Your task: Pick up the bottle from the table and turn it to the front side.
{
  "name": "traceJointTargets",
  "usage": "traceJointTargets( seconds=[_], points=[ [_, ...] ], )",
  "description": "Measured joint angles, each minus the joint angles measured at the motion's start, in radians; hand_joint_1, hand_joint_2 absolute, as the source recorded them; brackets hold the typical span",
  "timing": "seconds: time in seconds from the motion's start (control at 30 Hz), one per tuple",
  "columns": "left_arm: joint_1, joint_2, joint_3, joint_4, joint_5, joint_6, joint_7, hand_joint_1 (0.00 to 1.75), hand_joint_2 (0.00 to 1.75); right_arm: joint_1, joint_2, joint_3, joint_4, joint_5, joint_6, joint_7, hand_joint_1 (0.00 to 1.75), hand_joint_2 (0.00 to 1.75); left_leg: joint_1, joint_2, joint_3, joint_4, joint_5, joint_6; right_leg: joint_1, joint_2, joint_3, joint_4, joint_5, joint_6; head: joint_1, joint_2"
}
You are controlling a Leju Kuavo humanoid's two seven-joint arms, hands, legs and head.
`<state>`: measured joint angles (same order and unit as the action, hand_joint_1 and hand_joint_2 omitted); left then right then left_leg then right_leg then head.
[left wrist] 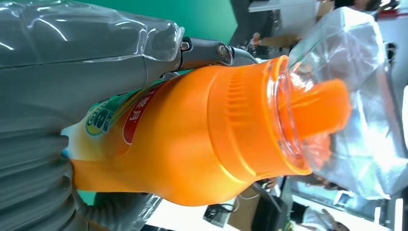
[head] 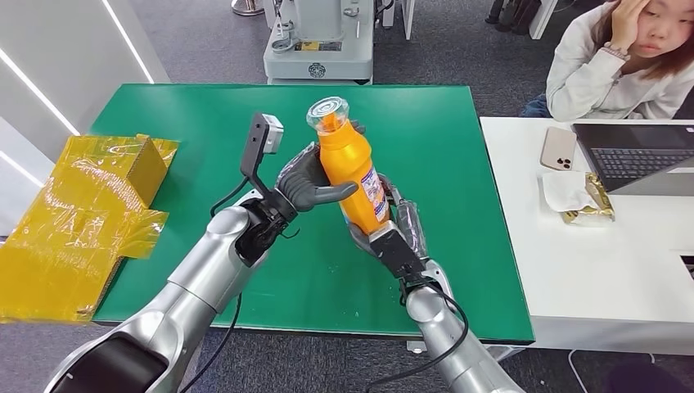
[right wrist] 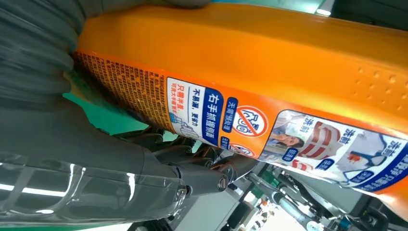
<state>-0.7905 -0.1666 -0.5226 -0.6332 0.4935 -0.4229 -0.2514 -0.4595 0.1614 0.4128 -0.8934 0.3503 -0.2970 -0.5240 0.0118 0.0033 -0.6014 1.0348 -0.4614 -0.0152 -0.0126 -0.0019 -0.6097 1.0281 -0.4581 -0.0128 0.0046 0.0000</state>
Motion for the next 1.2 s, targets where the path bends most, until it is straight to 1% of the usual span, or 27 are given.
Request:
traceJointTargets(
  seconds=[0.13, 0.27, 0.4, 0.73, 0.8, 0.93, 0.97, 1.07, 1.1, 1.2],
  points=[
    [-0.01, 0.002, 0.0, 0.021, 0.009, -0.025, 0.014, 0.0, 1.75, -0.011, 0.0, 0.0, 0.027, 0.028, -0.002, 0.002, 1.75, 1.75, 0.0, 0.0, 0.0, 0.0, 0.0, 0.0, 0.0, 0.0, 0.0, 0.0, 0.0, 0.0, 0.0, 0.0],
    [-0.015, 0.0, 0.0, 0.037, 0.016, -0.042, 0.025, 1.75, 1.75, -0.018, 0.001, 0.0, 0.047, 0.044, -0.005, 0.003, 1.75, 1.75, 0.0, 0.0, 0.0, 0.0, 0.0, 0.0, 0.0, 0.0, 0.0, 0.0, 0.0, 0.0, 0.0, 0.0],
    [-0.018, -0.003, 0.0, 0.049, 0.024, -0.049, 0.029, 1.75, 1.75, -0.019, 0.001, 0.0, 0.063, 0.051, -0.015, -0.002, 1.75, 1.75, 0.0, 0.0, 0.0, 0.0, 0.0, 0.0, 0.0, 0.0, 0.0, 0.0, 0.0, 0.0, 0.0, 0.0],
    [-0.018, -0.014, 0.0, 0.052, 0.023, -0.03, 0.013, 1.75, 1.75, -0.018, 0.001, 0.0, 0.071, 0.047, -0.016, -0.007, 1.75, 1.75, 0.0, 0.0, 0.0, 0.0, 0.0, 0.0, 0.0, 0.0, -0.001, 0.0, 0.0, 0.0, 0.0, 0.0],
    [-0.017, -0.022, -0.001, 0.052, 0.014, -0.007, -0.001, 1.75, 1.75, -0.019, 0.001, 0.0, 0.071, 0.042, -0.016, -0.007, 1.75, 1.75, 0.0, 0.0, 0.0, 0.0, 0.0, 0.0, 0.0, 0.0, -0.001, 0.0, 0.0, 0.0, 0.0, 0.0],
    [-0.007, -0.045, -0.008, 0.05, -0.03, 0.074, -0.048, 1.75, 1.75, -0.018, 0.001, -0.008, 0.071, 0.03, -0.019, -0.015, 1.75, 1.75, 0.0, 0.0, 0.0, 0.0, 0.0, 0.0, 0.0, 0.0, -0.001, 0.0, 0.0, 0.0, 0.0, 0.0],
    [-0.003, -0.05, -0.01, 0.049, -0.038, 0.088, -0.056, 1.75, 1.75, -0.018, 0.001, -0.011, 0.071, 0.026, -0.019, -0.019, 1.61, 1.75, 0.0, 0.0, 0.0, 0.001, 0.0, 0.0, 0.0, 0.0, -0.001, 0.0, 0.0, 0.0, 0.0, 0.0],
    [0.007, -0.061, -0.014, 0.04, -0.052, 0.112, -0.075, 1.75, 1.75, -0.016, 0.001, -0.017, 0.071, 0.017, -0.017, -0.024, 0.31, 1.75, 0.0, 0.0, 0.0, 0.001, 0.0, 0.0, 0.0, 0.0, -0.001, 0.0, 0.0, 0.0, 0.0, 0.0],
    [0.01, -0.063, -0.015, 0.037, -0.058, 0.118, -0.085, 1.75, 1.75, -0.015, 0.001, -0.019, 0.071, 0.012, -0.015, -0.026, 0.0, 1.75, 0.0, 0.0, 0.0, 0.001, 0.0, 0.0, 0.0, 0.0, -0.001, 0.0, 0.0, 0.0, 0.0, 0.0],
    [0.019, -0.067, -0.016, 0.028, -0.074, 0.132, -0.112, 1.75, 1.75, -0.008, 0.001, -0.024, 0.062, -0.018, 0.001, -0.04, 0.0, 1.75, 0.0, 0.0, 0.0, 0.0, 0.0, 0.0, 0.0, 0.0, -0.001, 0.0, 0.0, 0.0, 0.0, 0.0]
  ],
)
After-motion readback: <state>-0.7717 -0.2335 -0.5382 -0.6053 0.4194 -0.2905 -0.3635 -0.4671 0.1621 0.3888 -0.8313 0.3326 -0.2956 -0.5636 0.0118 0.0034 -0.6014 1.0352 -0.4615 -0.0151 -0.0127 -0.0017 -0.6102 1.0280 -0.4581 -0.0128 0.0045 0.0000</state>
